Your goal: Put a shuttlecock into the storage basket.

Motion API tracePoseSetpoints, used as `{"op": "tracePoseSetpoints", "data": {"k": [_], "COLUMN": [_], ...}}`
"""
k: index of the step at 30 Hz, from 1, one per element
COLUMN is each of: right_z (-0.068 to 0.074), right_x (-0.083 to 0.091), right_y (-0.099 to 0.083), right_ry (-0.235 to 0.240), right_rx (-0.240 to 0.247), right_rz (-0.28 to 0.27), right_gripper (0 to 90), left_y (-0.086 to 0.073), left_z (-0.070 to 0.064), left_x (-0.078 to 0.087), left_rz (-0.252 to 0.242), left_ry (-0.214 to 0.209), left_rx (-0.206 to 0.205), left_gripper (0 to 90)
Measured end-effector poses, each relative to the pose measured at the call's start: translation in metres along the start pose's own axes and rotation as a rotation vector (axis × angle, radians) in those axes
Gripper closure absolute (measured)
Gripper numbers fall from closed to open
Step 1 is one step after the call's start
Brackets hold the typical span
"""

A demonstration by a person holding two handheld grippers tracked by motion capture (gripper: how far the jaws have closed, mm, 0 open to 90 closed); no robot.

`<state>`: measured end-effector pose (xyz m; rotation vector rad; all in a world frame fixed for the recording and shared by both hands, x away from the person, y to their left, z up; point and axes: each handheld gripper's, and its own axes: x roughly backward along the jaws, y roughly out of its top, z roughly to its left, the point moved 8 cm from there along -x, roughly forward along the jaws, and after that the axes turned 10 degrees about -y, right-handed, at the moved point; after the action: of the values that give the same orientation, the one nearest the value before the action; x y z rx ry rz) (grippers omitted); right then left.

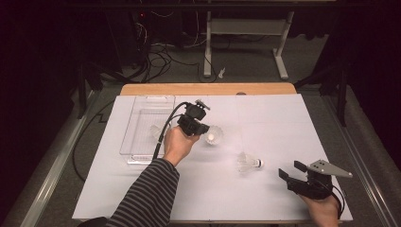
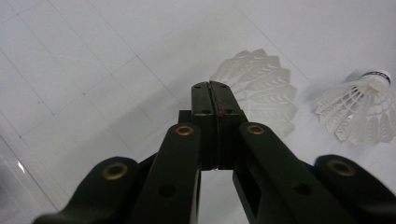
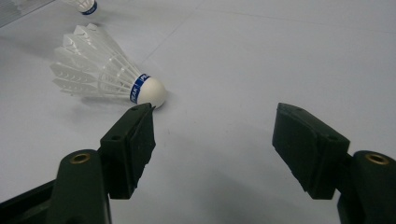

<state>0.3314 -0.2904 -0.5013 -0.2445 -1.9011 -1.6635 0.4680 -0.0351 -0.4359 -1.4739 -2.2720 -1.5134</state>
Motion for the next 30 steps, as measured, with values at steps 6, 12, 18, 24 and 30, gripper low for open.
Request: {"op": "tracePoseSetpoints", "data": {"k": [6, 12, 18, 24, 30], "right_z": [0.000, 0.001, 0.001, 0.001, 0.001], "right_x": [0.000, 0.000, 0.000, 0.000, 0.000], "right_y": [0.000, 0.000, 0.000, 0.000, 0.000], "right_ry": [0.001, 0.002, 0.002, 0.003, 0.003], "right_rx": [0.000, 0.000, 0.000, -0.001, 0.001], "right_rz": [0.001, 0.002, 0.003, 0.004, 0.004], "right_gripper": [30.5, 30.5, 30.5, 30.5, 30.5], "left_y": [-0.001, -0.001, -0.002, -0.002, -0.001], "left_z": [-0.005, -0.007, -0.009, -0.009, -0.009], "left_x": [0.004, 0.010, 0.015, 0.019, 0.024], "left_rz": [0.004, 0.006, 0.011, 0.006, -0.001], "left_ry": [-0.011, -0.017, -0.024, -0.029, -0.036], "left_rx": [-0.012, -0.024, -0.030, -0.031, -0.031], "left_gripper": [89.7, 89.7, 89.7, 89.7, 89.7]}}
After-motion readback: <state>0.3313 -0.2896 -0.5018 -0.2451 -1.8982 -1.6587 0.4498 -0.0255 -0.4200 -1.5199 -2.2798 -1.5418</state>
